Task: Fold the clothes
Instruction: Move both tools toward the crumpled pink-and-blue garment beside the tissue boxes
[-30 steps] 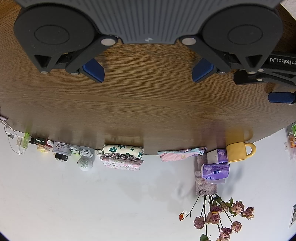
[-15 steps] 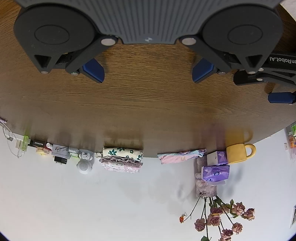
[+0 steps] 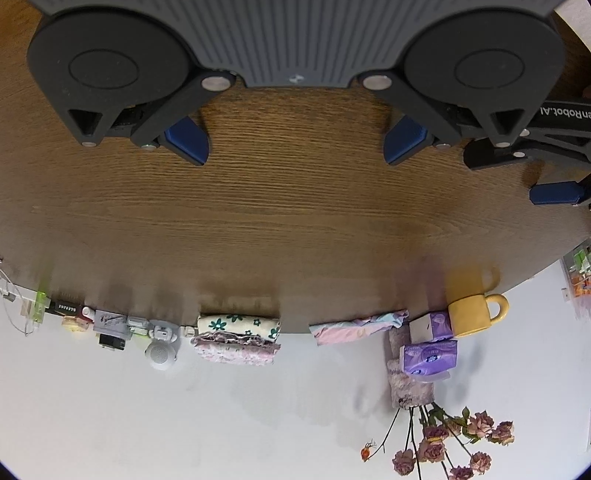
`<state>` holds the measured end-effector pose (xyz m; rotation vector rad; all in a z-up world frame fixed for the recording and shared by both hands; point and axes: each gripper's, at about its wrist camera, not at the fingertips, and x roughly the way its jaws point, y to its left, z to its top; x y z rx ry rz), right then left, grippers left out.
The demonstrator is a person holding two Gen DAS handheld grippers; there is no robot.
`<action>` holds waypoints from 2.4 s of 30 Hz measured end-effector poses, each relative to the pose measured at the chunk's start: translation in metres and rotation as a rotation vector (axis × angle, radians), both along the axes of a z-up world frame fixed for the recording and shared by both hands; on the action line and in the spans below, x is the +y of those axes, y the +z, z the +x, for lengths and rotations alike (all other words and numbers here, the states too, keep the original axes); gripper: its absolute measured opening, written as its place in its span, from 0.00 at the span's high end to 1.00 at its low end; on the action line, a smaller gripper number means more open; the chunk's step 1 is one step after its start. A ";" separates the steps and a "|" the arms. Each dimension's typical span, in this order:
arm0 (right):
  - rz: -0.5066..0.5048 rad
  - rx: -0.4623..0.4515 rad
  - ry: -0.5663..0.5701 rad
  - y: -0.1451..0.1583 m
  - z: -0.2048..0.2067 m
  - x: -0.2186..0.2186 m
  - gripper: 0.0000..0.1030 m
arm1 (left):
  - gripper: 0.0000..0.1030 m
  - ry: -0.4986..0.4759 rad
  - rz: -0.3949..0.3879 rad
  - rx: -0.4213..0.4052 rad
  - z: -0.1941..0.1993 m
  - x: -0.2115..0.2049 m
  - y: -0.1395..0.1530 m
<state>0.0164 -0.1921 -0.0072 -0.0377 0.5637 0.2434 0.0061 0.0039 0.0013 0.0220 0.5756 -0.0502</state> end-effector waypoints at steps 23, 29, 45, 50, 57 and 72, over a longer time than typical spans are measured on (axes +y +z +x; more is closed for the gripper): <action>0.165 0.021 0.151 0.090 0.135 0.041 0.00 | 0.00 0.007 -0.067 -0.016 0.104 0.068 0.091; 0.118 0.031 0.178 0.108 0.193 0.075 0.00 | 0.00 0.039 -0.185 0.026 0.168 0.101 0.103; 0.039 0.045 0.152 0.104 0.341 0.149 0.00 | 0.03 0.194 -0.150 0.085 0.298 0.146 0.066; -0.004 0.047 0.161 0.091 0.379 0.171 0.00 | 0.05 0.232 -0.110 0.074 0.325 0.148 0.047; -0.050 0.062 0.163 0.072 0.420 0.196 0.00 | 0.11 0.229 -0.097 0.050 0.355 0.148 0.033; -0.067 0.199 0.193 0.031 0.491 0.228 0.33 | 0.21 0.264 -0.181 0.074 0.401 0.161 0.019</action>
